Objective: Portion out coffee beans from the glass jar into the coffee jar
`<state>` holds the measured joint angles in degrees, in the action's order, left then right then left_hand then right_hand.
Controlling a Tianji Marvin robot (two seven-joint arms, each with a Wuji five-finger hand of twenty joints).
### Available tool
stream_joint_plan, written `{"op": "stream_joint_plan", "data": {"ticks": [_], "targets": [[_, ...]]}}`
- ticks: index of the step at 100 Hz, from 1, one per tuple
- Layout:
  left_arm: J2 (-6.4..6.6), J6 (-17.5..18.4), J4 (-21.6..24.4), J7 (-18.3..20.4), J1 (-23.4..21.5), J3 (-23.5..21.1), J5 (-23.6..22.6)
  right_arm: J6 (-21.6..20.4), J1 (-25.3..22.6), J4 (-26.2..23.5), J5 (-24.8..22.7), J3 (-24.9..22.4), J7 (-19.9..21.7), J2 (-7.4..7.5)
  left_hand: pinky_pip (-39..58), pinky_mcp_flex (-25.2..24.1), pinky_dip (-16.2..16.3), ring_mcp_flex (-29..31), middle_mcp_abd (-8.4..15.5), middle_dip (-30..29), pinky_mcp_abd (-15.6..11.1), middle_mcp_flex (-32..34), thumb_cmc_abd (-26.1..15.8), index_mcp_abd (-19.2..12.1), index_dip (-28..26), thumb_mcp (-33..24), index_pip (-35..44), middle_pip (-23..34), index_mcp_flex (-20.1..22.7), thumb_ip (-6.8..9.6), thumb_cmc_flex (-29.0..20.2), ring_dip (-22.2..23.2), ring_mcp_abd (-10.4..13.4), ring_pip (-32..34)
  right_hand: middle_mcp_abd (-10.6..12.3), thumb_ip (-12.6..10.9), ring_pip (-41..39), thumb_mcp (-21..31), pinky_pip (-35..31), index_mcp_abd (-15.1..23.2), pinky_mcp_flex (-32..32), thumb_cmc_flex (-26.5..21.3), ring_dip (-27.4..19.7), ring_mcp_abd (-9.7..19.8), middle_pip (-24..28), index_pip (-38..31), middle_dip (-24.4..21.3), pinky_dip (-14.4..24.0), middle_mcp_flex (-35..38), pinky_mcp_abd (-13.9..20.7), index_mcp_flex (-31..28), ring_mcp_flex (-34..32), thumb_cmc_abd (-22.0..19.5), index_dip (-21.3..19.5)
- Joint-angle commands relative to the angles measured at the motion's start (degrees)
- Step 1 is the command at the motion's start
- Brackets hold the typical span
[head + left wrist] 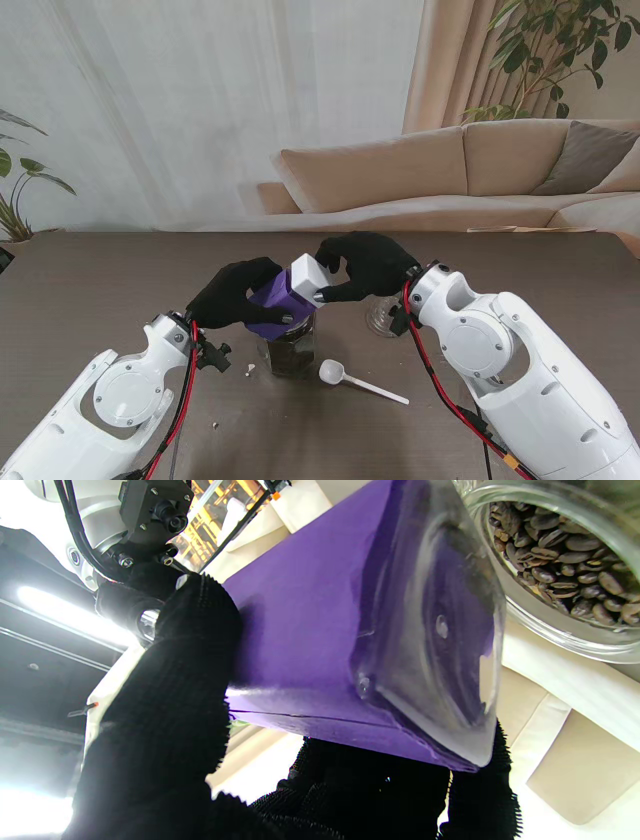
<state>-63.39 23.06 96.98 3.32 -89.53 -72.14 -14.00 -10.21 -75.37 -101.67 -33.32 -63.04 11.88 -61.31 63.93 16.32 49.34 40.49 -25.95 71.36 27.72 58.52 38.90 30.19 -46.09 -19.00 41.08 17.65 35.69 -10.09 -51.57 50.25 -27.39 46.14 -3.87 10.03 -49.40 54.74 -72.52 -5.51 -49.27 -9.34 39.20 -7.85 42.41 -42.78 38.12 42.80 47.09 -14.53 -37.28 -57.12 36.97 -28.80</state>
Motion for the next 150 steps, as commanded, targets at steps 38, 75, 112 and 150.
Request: {"op": "stream_joint_plan", "data": {"ticks": [38,75,112,150], "targets": [[-0.31,-0.14,0.59,0.89,-0.16,-0.05,0.06,2.1,-0.99,-2.08,0.42,-1.8,2.3,0.12,2.56,-1.29,1.62,1.79,4.66,1.38,-3.84,4.38,-7.85,-2.47,-4.48,-22.08,21.56,3.95,5.34,3.19,-10.04,0.5,-1.73,-0.2,1.01,-6.07,9.9,-11.0,6.06,1.15,27.48,8.25,-3.56,-3.35,-3.11,8.32,-3.6,2.43,-18.75,-2.51,22.86,12.95,-8.02,8.7],[-0.38,0.32,0.11,0.82,0.38,0.31,0.48,1.5,-2.1,-1.29,6.6,0.09,-0.22,-0.79,2.54,-1.31,1.62,1.73,4.6,1.38,-3.78,4.39,-7.85,-2.39,-4.48,-22.12,21.51,3.95,5.34,3.18,-10.1,0.49,-1.85,-0.26,-2.32,-6.2,27.96,-12.08,15.21,20.64,27.33,-0.21,-14.99,-6.93,-8.98,11.98,-12.59,-2.32,-28.57,-6.54,18.89,18.6,-2.19,3.75],[-0.55,1.02,-0.47,0.42,1.11,0.74,1.22,4.34,-1.58,0.97,11.03,4.56,-3.46,-2.15,2.55,-1.28,1.63,1.72,4.72,1.43,-3.76,4.38,-7.9,-2.39,-4.5,-22.04,21.48,3.94,5.36,3.21,-10.14,0.49,-1.72,-0.28,-4.05,-6.33,32.84,-12.2,18.31,18.19,24.35,-1.87,-18.23,-9.17,-8.27,12.09,-14.86,-4.63,-32.22,-10.14,22.92,18.56,-0.47,0.56],[-0.76,1.69,-0.99,-0.06,1.93,1.21,1.89,4.12,-1.55,2.6,15.58,6.49,-4.6,-2.92,2.55,-1.28,1.63,1.81,4.71,1.44,-3.79,4.43,-7.87,-2.51,-4.52,-22.02,21.52,3.95,5.34,3.21,-10.09,0.51,-1.74,-0.22,-1.07,-8.01,23.49,-16.93,10.03,22.82,15.14,-18.04,-15.2,-7.26,2.41,-6.19,-9.51,-5.12,-24.89,-8.26,20.27,7.07,2.39,-14.34]]}}
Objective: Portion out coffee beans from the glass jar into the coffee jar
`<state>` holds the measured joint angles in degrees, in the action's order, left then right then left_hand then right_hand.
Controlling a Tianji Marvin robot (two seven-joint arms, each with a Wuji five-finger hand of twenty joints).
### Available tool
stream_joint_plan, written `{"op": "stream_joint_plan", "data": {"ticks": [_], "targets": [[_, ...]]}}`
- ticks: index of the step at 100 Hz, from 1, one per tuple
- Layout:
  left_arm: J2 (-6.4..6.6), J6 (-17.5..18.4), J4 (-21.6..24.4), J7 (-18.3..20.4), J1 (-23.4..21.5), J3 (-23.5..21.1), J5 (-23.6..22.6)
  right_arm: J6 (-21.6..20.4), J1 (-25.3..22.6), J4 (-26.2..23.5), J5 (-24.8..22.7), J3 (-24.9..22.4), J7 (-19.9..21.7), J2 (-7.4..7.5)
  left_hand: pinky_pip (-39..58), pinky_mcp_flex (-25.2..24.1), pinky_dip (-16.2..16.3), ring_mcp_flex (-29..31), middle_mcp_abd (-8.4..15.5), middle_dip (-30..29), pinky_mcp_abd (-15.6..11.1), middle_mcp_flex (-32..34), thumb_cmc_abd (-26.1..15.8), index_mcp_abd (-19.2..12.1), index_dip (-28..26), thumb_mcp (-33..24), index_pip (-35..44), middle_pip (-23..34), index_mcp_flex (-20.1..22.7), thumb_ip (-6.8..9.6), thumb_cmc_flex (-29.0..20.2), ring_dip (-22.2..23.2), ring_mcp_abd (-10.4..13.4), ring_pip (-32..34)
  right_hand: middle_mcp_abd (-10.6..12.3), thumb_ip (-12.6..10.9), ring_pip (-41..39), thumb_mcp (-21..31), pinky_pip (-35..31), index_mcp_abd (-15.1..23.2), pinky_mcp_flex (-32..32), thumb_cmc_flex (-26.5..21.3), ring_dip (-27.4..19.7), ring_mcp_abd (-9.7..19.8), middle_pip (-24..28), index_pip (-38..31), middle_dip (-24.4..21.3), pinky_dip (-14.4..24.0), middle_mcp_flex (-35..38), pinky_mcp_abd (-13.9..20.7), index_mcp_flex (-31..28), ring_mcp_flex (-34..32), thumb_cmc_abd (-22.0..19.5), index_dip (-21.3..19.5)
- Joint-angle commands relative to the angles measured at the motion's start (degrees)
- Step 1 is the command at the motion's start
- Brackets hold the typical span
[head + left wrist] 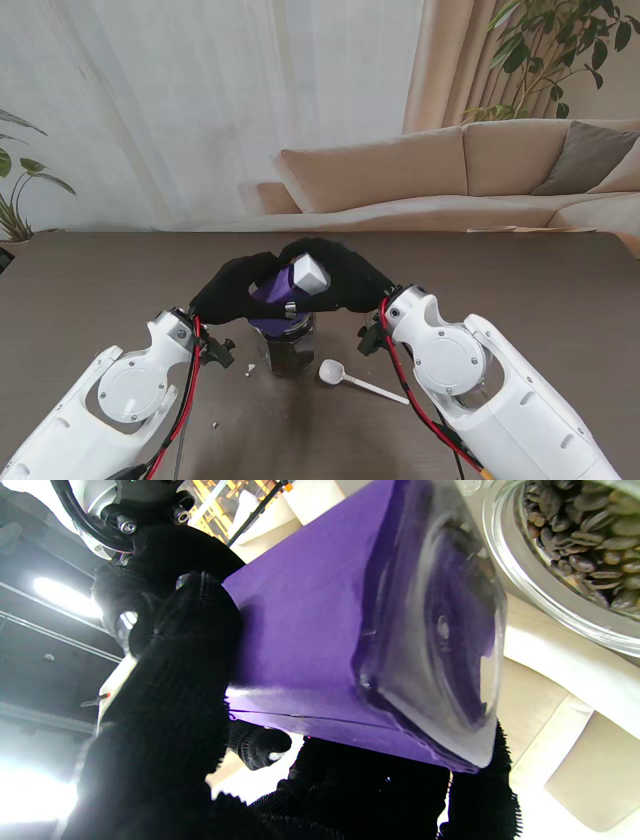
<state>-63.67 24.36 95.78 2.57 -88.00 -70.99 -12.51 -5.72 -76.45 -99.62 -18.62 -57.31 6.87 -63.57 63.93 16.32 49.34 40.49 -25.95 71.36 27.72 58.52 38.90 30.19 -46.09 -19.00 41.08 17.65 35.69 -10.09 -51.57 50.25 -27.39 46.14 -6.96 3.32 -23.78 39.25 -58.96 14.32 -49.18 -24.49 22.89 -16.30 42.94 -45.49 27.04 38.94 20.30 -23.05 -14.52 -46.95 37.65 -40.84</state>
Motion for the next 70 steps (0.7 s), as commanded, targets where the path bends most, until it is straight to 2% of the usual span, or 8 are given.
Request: {"op": "stream_joint_plan", "data": {"ticks": [1,7,12,25,31,36,52,70], "targets": [[-0.48,0.42,0.19,0.67,0.43,0.08,0.42,-0.43,-0.47,0.62,1.02,0.82,0.33,-0.7,2.55,-1.28,1.63,1.81,4.7,1.44,-3.79,4.44,-7.86,-2.51,-4.52,-22.03,21.52,3.95,5.34,3.22,-10.11,0.51,-1.73,-0.22,2.02,-1.25,-2.56,-0.64,-3.96,3.01,14.68,-3.34,1.24,1.3,2.03,-4.02,1.73,-1.35,2.31,0.55,-2.73,-3.57,1.68,-2.5],[-0.52,0.57,0.07,0.59,0.63,0.18,0.56,-0.73,-0.48,0.98,2.04,1.17,0.0,-0.89,2.55,-1.28,1.63,1.77,4.7,1.43,-3.79,4.41,-7.87,-2.5,-4.52,-22.03,21.53,3.94,5.36,3.21,-10.08,0.5,-1.68,-0.24,2.1,2.86,-5.65,19.98,-6.7,3.02,12.06,-1.21,2.24,2.26,3.41,-7.01,2.63,-2.29,5.73,1.55,-4.48,-7.14,7.31,-2.96],[-0.55,0.7,-0.05,0.51,0.8,0.27,0.64,-1.25,-0.51,1.41,2.82,1.5,-0.61,-1.12,2.55,-1.28,1.63,1.75,4.72,1.42,-3.79,4.39,-7.85,-2.5,-4.5,-22.02,21.52,3.93,5.34,3.2,-10.07,0.49,-1.75,-0.27,2.31,4.52,-8.28,27.2,-8.52,2.86,10.02,-1.34,3.34,3.33,4.62,-8.79,3.21,-2.34,7.47,2.78,-5.89,-9.93,9.56,-3.15],[-0.65,0.94,-0.35,0.31,1.24,0.56,0.91,-1.99,-0.61,2.25,4.49,2.15,-1.87,-1.63,2.54,-1.28,1.63,1.75,4.66,1.4,-3.82,4.42,-7.84,-2.5,-4.49,-22.05,21.51,3.92,5.33,3.21,-10.12,0.48,-1.78,-0.28,2.77,5.09,-14.54,31.04,-12.9,1.64,4.17,-5.86,5.9,5.54,7.37,-12.33,4.68,-2.08,14.6,4.45,-10.84,-17.07,9.23,-3.26],[-0.68,1.04,-0.46,0.22,1.43,0.68,1.01,-2.37,-0.77,2.67,4.71,2.44,-3.16,-1.99,2.54,-1.28,1.63,1.77,4.62,1.39,-3.83,4.38,-7.86,-2.48,-4.46,-22.01,21.48,3.9,5.32,3.19,-10.07,0.48,-1.81,-0.27,2.11,11.5,-17.1,31.12,-15.14,0.64,1.47,-9.77,7.25,6.51,8.29,-18.25,6.28,-3.25,19.33,4.73,-15.41,-20.63,11.15,4.22],[-0.72,1.13,-0.55,0.13,1.57,0.77,1.07,-2.69,-0.81,2.94,5.16,2.59,-3.62,-2.16,2.54,-1.28,1.63,1.83,4.65,1.38,-3.83,4.39,-7.87,-2.53,-4.49,-22.02,21.51,3.91,5.34,3.19,-10.06,0.48,-1.8,-0.26,1.16,13.32,-18.73,30.35,-16.26,-0.21,-0.97,-12.28,8.19,7.25,8.08,-22.45,7.15,-3.66,24.89,4.59,-19.81,-23.83,12.41,8.44],[-0.86,1.35,-0.91,-0.27,2.03,1.1,1.22,-4.12,-0.73,4.17,5.46,3.22,-5.38,-2.66,2.54,-1.28,1.62,1.77,4.63,1.31,-3.83,4.38,-7.89,-2.57,-4.48,-21.96,21.49,3.89,5.29,3.16,-9.99,0.47,-1.81,-0.3,0.91,14.27,-31.54,33.22,-20.57,-11.26,-10.53,-14.82,14.65,11.89,5.57,-26.93,9.75,-4.34,46.4,6.63,-35.96,-28.18,17.72,17.15],[-1.14,1.67,-1.38,-1.46,2.43,1.47,0.74,-5.41,-0.49,5.06,5.85,3.42,-5.25,-2.67,2.42,-1.36,1.57,1.38,4.86,0.62,-3.88,4.1,-7.82,-3.11,-4.36,-21.74,21.45,3.28,5.29,3.04,-9.8,0.23,-1.78,-0.77,1.27,14.3,-37.08,36.44,-22.47,-9.9,-11.79,-16.73,15.7,13.46,3.31,-34.02,14.91,-2.53,49.73,8.98,-36.23,-28.31,19.58,26.71]]}}
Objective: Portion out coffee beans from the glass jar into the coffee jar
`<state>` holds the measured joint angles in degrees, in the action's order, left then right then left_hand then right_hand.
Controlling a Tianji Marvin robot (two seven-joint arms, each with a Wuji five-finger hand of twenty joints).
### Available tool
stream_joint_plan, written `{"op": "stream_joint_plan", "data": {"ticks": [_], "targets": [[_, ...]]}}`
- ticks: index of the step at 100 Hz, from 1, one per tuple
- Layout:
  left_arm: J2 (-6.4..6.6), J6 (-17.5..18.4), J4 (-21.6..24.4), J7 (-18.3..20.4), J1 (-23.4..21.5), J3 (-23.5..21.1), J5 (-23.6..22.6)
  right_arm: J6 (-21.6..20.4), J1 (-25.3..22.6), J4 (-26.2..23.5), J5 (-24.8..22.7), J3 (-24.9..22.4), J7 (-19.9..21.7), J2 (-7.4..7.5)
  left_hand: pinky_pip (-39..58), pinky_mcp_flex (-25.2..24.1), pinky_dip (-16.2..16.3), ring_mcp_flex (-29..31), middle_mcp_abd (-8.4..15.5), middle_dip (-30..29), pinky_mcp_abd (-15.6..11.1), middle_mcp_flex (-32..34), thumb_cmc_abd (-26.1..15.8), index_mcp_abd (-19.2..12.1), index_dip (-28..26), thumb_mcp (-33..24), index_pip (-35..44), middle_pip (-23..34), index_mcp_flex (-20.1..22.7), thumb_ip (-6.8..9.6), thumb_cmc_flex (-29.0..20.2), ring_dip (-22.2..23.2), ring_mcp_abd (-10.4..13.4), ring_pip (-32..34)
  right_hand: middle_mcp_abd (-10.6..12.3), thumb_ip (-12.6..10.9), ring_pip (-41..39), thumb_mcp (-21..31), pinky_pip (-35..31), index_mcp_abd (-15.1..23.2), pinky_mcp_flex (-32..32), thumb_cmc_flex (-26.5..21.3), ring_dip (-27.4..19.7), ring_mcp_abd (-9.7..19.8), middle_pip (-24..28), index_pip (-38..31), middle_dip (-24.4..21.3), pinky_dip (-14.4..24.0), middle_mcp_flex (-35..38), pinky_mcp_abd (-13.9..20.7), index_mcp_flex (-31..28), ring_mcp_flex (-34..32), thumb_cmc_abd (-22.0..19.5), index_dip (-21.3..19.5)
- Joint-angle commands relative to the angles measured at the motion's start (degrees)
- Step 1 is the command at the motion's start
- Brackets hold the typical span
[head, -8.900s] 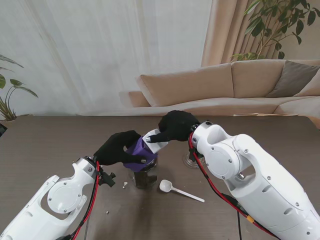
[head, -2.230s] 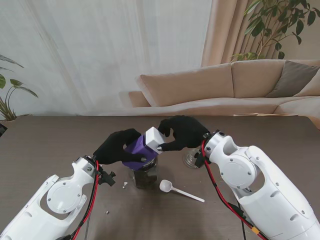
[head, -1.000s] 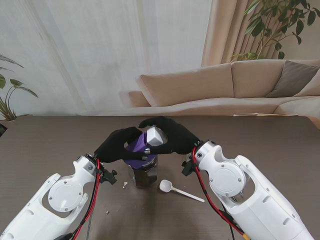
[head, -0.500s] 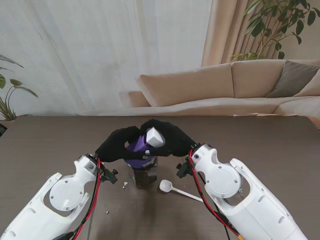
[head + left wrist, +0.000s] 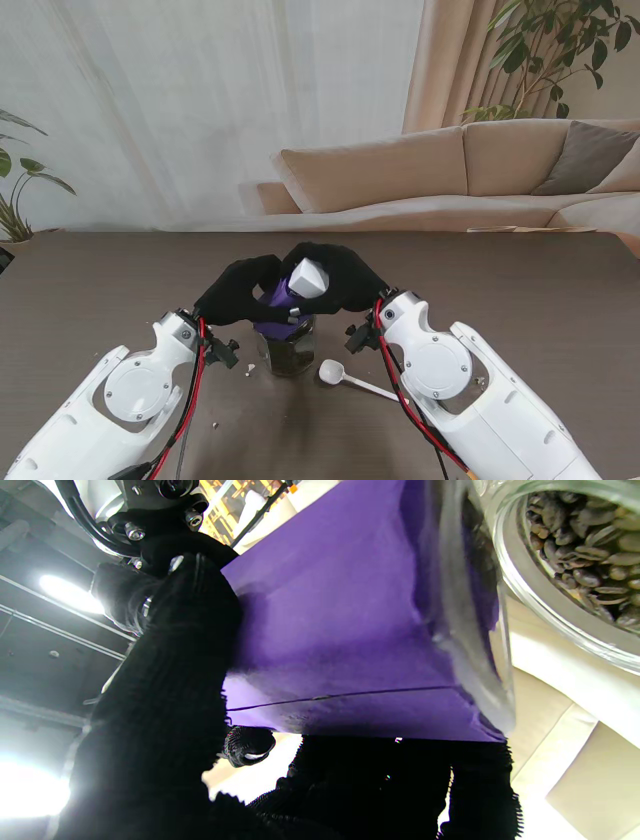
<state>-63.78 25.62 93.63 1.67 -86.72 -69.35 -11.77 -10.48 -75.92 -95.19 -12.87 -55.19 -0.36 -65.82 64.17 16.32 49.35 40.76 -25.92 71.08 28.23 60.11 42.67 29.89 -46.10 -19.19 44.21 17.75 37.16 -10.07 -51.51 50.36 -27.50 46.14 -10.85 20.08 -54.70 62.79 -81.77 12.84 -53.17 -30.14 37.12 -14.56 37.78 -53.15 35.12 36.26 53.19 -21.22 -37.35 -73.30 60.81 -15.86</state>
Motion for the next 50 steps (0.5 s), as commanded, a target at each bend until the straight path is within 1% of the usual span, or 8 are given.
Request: {"op": "stream_joint_plan", "data": {"ticks": [1,12,24,31,35,42,47,50], "targets": [[-1.05,0.44,0.76,-0.66,1.17,-0.16,-0.05,-0.74,-1.0,0.68,0.09,1.3,1.97,-0.41,2.1,-1.43,1.51,1.04,4.9,0.75,-4.44,2.46,-11.61,-2.88,-4.31,-21.52,18.3,3.06,3.84,3.01,-9.84,0.07,-1.64,-0.88,5.19,-2.47,-6.33,13.08,0.26,-8.3,-7.85,-11.06,1.55,11.82,8.54,-26.81,7.1,0.24,16.78,7.32,-13.24,-1.96,-3.58,2.09],[-1.35,0.9,0.39,-2.21,1.27,-0.07,-1.05,-1.37,-1.1,0.91,0.36,1.13,1.59,-0.51,-0.88,-1.99,-0.77,0.28,5.76,-2.79,-5.1,1.67,-11.97,-4.4,-3.41,-20.04,18.02,1.19,3.76,2.67,-9.64,-2.45,-0.77,-4.26,5.17,-2.84,-8.14,15.05,-0.23,-7.51,-7.99,-11.79,2.43,12.3,9.12,-30.65,9.41,1.08,16.61,7.62,-11.91,-2.04,-4.14,4.29],[-1.67,1.39,0.11,-3.85,1.1,-0.19,-1.84,-1.57,-1.31,0.91,0.47,0.79,0.33,-0.83,-6.06,-3.82,-6.17,-2.04,5.87,-12.98,-6.47,-1.27,-12.93,-7.23,-0.88,-17.15,14.17,-2.57,4.18,2.7,-9.59,-7.84,0.5,-11.2,4.96,-3.17,-9.59,16.28,-0.67,-7.09,-8.11,-12.37,3.26,12.26,9.64,-31.98,11.36,1.79,16.1,7.75,-11.37,-2.02,-4.67,3.73],[-1.74,1.8,-0.07,-4.54,0.96,-0.37,-2.75,-1.59,-1.35,0.84,0.5,0.56,-0.12,-0.94,-9.43,-5.35,-9.79,-4.0,6.02,-22.64,-7.75,-4.13,-12.41,-9.02,1.41,-15.32,7.06,-3.95,4.3,2.79,-9.06,-11.56,1.68,-15.39,4.89,-3.24,-10.07,16.68,-0.87,-6.81,-8.15,-12.55,3.56,12.36,9.82,-32.36,12.0,2.08,16.03,7.91,-11.35,-2.04,-4.64,3.53],[-1.82,2.22,-0.3,-5.2,0.96,-0.4,-3.52,-1.57,-1.37,0.8,0.58,0.45,-0.35,-1.01,-11.51,-6.3,-12.07,-5.15,6.26,-33.57,-8.5,-5.58,-11.87,-9.98,2.11,-14.34,2.81,-4.26,4.45,2.8,-8.33,-13.77,2.53,-17.86,4.8,-3.25,-10.28,16.83,-0.99,-6.76,-8.22,-12.66,3.68,12.33,9.88,-32.45,12.24,2.21,16.07,7.85,-11.5,-2.06,-4.57,3.5],[-1.87,2.74,-0.52,-5.88,0.87,-0.51,-4.58,-1.49,-1.34,0.81,0.33,0.3,-0.94,-1.14,-16.04,-8.53,-15.4,-8.11,6.65,-39.06,-10.31,-8.51,-11.4,-11.37,5.55,-12.53,-5.89,-7.0,4.45,3.08,-6.63,-17.54,4.19,-22.79,4.83,-3.22,-10.64,16.99,-1.2,-6.64,-8.27,-12.63,3.92,12.34,9.77,-32.5,12.47,2.46,16.09,7.91,-11.51,-2.03,-4.52,3.51],[-1.87,3.03,-0.61,-6.22,0.77,-0.62,-5.25,-1.31,-1.33,0.82,0.1,0.21,-1.51,-1.27,-19.53,-10.39,-18.03,-10.7,6.96,-43.04,-11.6,-11.12,-12.28,-11.91,7.25,-15.26,-15.56,-8.86,5.75,3.14,-2.44,-21.01,5.33,-26.47,4.83,-3.19,-10.76,17.04,-1.27,-6.7,-8.28,-12.55,4.0,12.37,9.7,-32.52,12.54,2.56,16.11,7.9,-11.53,-2.0,-4.55,3.53],[-1.86,3.13,-0.63,-6.34,0.68,-0.71,-5.59,-1.17,-1.32,0.83,-0.05,0.15,-1.88,-1.36,-21.92,-11.58,-19.54,-12.42,7.25,-45.26,-12.45,-13.12,-13.41,-12.06,9.58,-17.69,-21.5,-9.77,6.18,4.26,0.76,-23.0,6.09,-28.64,4.81,-3.19,-10.77,17.05,-1.28,-6.71,-8.29,-12.54,4.02,12.35,9.66,-32.53,12.57,2.6,16.08,7.92,-11.53,-1.99,-4.64,3.54]]}}
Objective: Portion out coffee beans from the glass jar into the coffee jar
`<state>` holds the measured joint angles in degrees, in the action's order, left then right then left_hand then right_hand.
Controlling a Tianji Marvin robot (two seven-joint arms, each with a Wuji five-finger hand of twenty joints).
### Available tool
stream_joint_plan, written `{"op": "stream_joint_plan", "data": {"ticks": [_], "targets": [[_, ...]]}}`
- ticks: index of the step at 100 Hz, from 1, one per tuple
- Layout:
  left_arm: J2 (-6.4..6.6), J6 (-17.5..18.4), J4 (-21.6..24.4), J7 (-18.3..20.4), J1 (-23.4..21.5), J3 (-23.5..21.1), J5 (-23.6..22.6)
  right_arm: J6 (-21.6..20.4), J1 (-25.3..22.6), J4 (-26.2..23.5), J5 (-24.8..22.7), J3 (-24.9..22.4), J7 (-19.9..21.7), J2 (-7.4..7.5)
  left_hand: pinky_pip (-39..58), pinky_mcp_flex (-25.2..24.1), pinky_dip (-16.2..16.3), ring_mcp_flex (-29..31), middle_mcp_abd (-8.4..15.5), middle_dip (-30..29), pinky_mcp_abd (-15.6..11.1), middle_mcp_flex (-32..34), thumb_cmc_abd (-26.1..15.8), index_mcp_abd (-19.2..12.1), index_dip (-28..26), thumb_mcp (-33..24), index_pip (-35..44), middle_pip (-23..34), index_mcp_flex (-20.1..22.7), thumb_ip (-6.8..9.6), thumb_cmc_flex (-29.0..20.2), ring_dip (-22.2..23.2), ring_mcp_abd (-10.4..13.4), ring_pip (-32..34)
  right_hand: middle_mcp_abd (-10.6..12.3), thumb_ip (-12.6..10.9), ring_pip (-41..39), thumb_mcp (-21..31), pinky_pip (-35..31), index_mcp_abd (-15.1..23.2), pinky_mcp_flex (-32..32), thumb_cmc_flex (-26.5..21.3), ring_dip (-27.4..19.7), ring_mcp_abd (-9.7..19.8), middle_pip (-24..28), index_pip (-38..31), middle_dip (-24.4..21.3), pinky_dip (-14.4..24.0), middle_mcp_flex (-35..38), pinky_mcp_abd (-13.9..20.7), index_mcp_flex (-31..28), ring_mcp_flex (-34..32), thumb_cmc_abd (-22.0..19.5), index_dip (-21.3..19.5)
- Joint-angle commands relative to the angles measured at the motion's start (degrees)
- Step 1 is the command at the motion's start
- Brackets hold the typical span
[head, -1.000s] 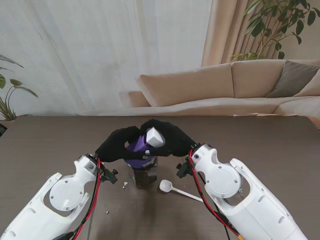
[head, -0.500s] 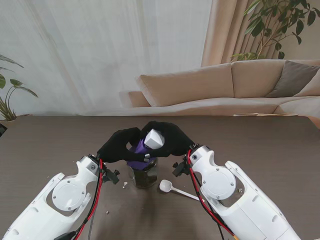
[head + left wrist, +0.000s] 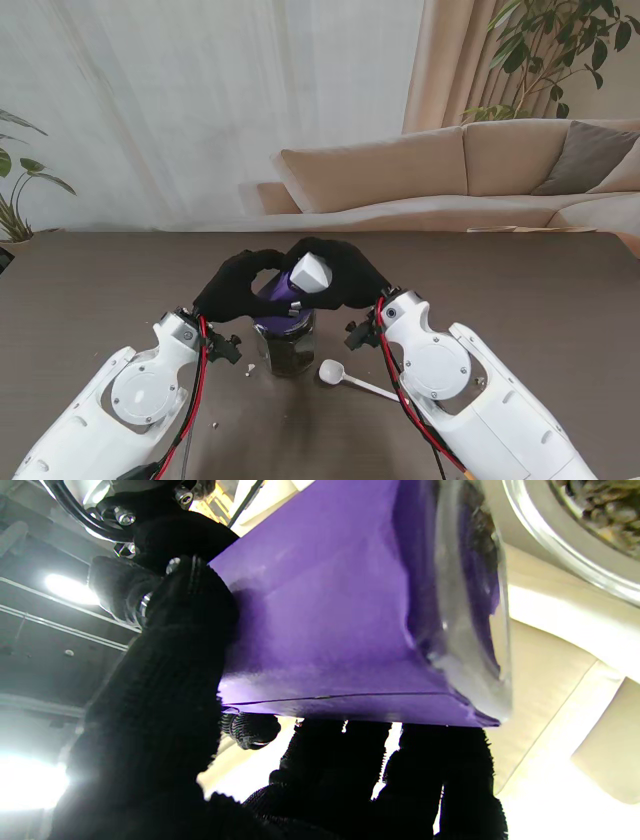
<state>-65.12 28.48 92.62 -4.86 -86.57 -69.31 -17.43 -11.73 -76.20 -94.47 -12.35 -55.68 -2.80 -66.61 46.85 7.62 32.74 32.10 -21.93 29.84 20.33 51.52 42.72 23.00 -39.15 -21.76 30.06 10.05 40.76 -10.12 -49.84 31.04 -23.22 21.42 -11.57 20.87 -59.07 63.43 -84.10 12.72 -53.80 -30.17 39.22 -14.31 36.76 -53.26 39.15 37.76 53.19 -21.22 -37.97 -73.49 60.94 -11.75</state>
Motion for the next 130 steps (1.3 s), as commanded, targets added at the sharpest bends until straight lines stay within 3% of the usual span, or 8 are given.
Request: {"op": "stream_joint_plan", "data": {"ticks": [1,4,26,40,58,63,95,130], "targets": [[-0.51,0.29,0.38,0.15,0.51,-0.78,-0.04,0.13,-1.05,0.12,-0.62,0.63,0.43,-0.6,-5.26,-3.16,-3.33,-4.22,3.32,-4.58,-4.79,-5.04,-13.85,-5.17,3.75,-15.79,-8.97,-2.32,2.69,4.98,-0.06,-4.23,2.04,-4.53,5.5,-3.96,-6.42,16.36,1.04,-6.59,-7.67,-12.43,1.93,12.11,10.69,-32.42,8.57,1.11,16.08,7.93,-10.92,-1.81,-4.8,-0.56],[-0.5,0.38,0.39,0.0,0.41,-0.87,-0.35,0.28,-1.03,0.15,-0.77,0.57,0.0,-0.7,-7.65,-4.16,-4.71,-5.88,3.48,-6.6,-5.7,-6.76,-14.07,-5.45,6.98,-16.27,-12.51,-3.14,2.66,5.6,1.44,-6.09,2.84,-6.48,5.33,-3.97,-6.47,16.37,1.0,-6.63,-7.69,-12.51,1.97,12.06,10.72,-32.4,8.71,1.17,15.99,7.88,-10.85,-1.82,-4.84,-0.54],[-0.35,0.76,0.7,-0.48,-0.29,-1.55,-2.32,1.4,-0.7,0.56,-1.77,0.21,-1.78,-1.12,-25.76,-9.93,-11.44,-17.65,4.66,-15.79,-10.6,-19.82,-14.53,-6.69,18.94,-10.22,-23.18,-7.2,-3.61,5.81,6.32,-14.54,7.3,-15.5,5.21,-4.13,-6.7,16.08,1.12,-6.96,-7.64,-12.58,2.21,12.16,10.69,-32.53,9.36,1.45,15.59,7.87,-10.4,-1.81,-5.5,-0.67],[-0.21,0.29,1.21,-0.03,-0.71,-1.81,-2.39,1.76,-0.5,0.74,-2.48,-0.07,-2.09,-1.12,-38.73,-9.66,-11.6,-23.05,5.24,-19.25,-10.71,-26.52,-16.04,-8.14,25.25,-5.24,-26.18,-8.73,-8.95,6.19,8.71,-17.35,7.38,-18.76,5.04,-4.21,-6.87,15.99,1.09,-7.01,-7.68,-12.59,2.36,12.04,10.75,-32.54,9.56,1.62,15.46,7.88,-10.31,-1.8,-5.64,-0.7],[-0.13,-0.38,1.97,0.34,-1.44,-2.47,-2.13,2.28,-0.23,0.85,-3.71,-0.68,-1.7,-0.85,-40.08,-11.76,-10.38,-24.61,5.58,-19.98,-9.98,-28.01,-17.42,-8.89,26.24,-3.02,-26.45,-9.16,-10.24,6.1,10.85,-18.11,7.53,-20.03,4.91,-4.37,-6.69,15.81,1.29,-7.04,-7.62,-12.6,2.35,12.08,10.92,-32.7,9.79,1.75,15.02,7.79,-9.94,-1.79,-6.26,-0.87],[0.0,-0.79,2.49,0.84,-1.87,-2.93,-1.95,2.6,-0.19,0.78,-4.07,-1.01,-1.51,-0.75,-40.44,-12.33,-8.35,-24.35,5.76,-20.15,-9.21,-27.57,-18.66,-9.13,26.64,-0.35,-25.5,-8.8,-9.99,6.54,10.3,-18.33,7.44,-20.23,4.9,-4.38,-6.69,15.73,1.3,-7.07,-7.64,-12.58,2.36,12.08,10.97,-32.7,9.81,1.78,14.89,7.79,-9.91,-1.8,-6.32,-0.89],[-0.05,-3.38,3.55,1.18,-3.84,-4.9,-0.72,4.98,-0.01,-0.05,-6.37,-5.24,0.32,0.14,-41.42,-12.37,-7.98,-23.95,5.38,-19.39,-8.49,-25.47,-20.35,-8.74,25.33,2.13,-23.77,-8.18,-6.98,7.15,8.31,-18.12,6.72,-20.09,4.88,-4.45,-6.71,15.39,1.35,-7.18,-7.69,-12.41,2.45,12.22,11.27,-32.64,9.52,1.94,14.7,7.99,-9.77,-1.82,-6.55,-0.91],[-0.62,-4.88,2.22,-1.86,-5.34,-5.46,-2.16,5.4,-0.65,0.61,-14.26,-13.84,9.26,3.39,-41.98,-12.23,-8.12,-23.73,5.27,-19.0,-8.69,-24.77,-21.06,-8.56,23.83,3.08,-22.79,-8.19,-5.11,7.41,6.77,-17.95,6.75,-20.03,5.39,-4.41,-5.71,14.3,2.38,-6.95,-7.38,-11.5,2.14,12.51,11.76,-32.33,9.05,1.69,13.76,8.32,-8.74,-1.8,-7.45,-1.07]]}}
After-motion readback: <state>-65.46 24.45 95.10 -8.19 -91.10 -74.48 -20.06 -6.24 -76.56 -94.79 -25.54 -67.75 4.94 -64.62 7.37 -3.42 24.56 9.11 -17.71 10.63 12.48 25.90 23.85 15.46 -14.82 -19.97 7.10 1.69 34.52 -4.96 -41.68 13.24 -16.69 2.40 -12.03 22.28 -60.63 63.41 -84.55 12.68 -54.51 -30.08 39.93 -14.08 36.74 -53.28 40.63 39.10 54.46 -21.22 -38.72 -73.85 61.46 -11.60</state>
